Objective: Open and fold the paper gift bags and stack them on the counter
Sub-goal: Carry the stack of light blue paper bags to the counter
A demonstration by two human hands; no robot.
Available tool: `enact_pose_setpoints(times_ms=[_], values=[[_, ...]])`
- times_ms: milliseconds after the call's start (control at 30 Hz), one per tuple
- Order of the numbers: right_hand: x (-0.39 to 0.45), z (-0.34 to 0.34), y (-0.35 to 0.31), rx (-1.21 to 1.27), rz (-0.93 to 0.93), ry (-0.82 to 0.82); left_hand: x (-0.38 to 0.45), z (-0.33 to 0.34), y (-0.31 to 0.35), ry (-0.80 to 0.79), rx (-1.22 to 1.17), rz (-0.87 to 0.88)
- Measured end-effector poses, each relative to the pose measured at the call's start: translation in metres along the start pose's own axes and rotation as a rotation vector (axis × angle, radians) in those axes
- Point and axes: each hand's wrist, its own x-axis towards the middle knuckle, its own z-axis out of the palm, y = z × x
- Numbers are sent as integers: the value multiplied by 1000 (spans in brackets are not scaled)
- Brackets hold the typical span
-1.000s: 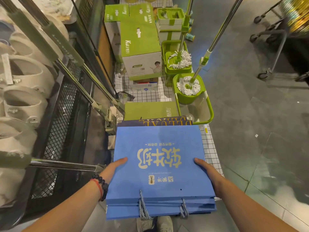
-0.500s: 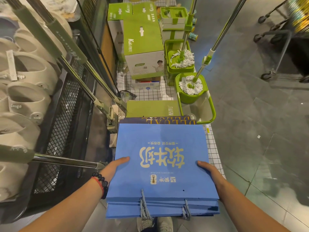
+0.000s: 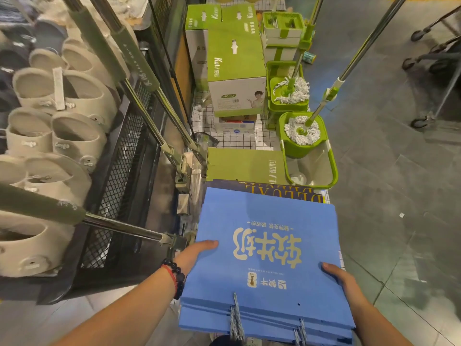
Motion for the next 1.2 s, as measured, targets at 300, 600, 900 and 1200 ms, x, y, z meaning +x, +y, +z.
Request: enact_pose_setpoints(times_ms=[300, 600, 900, 1200], values=[[-17, 0, 5, 16, 18, 19, -4, -1, -17, -15, 12, -1], [-25, 6, 6, 35, 13, -59, -4, -5, -18, 84, -50, 158], [-45, 16, -18, 48, -40, -176, -47, 4, 11, 25, -61, 152], [-118, 41, -48, -89, -235, -262, -130, 6, 10, -10, -213, 301]])
